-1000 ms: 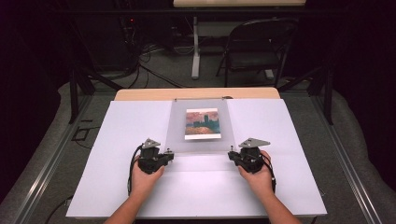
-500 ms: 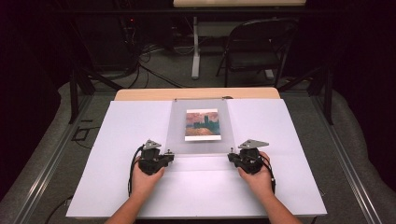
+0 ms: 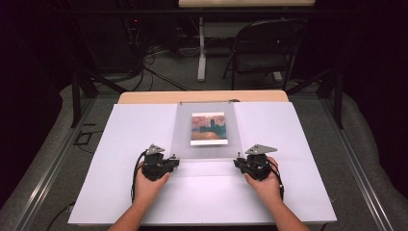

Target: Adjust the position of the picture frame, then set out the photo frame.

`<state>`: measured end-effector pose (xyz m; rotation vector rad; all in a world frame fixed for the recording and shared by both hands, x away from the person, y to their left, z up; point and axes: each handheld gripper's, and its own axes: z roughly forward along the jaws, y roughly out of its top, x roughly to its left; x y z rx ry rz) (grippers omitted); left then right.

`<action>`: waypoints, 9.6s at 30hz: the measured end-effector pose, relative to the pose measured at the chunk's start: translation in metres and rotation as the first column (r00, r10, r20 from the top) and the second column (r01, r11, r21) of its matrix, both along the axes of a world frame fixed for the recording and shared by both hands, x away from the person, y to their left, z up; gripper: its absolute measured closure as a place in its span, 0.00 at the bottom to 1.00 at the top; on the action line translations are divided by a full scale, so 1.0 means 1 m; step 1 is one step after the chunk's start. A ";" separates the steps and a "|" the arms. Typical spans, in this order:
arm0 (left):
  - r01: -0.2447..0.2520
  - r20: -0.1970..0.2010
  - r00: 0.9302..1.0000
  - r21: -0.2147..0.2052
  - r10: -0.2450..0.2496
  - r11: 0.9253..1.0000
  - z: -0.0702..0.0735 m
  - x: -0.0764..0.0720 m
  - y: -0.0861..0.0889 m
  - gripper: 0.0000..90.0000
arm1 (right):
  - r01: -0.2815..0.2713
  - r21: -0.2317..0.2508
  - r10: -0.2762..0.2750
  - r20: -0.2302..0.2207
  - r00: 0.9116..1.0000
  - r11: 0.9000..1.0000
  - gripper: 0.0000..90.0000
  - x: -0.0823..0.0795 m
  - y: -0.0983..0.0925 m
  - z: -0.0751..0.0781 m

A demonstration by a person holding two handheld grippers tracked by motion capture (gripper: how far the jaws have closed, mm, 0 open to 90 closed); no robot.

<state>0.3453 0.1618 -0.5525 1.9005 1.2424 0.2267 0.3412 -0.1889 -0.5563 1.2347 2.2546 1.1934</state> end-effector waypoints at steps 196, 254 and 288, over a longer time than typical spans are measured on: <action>-0.125 -0.254 0.961 -0.059 0.106 0.990 0.019 0.162 -0.016 0.30 | 0.173 0.138 -0.119 -0.335 0.935 0.975 0.31 0.178 0.004 0.021; -0.129 -0.124 0.985 -0.079 0.119 0.988 0.070 0.124 -0.006 0.55 | 0.164 0.076 -0.150 -0.160 0.976 0.984 0.46 0.135 0.006 0.076; -0.085 -0.041 0.996 -0.053 0.083 0.995 0.100 0.088 0.000 0.65 | 0.126 0.005 -0.126 -0.034 0.991 0.992 0.55 0.094 0.006 0.108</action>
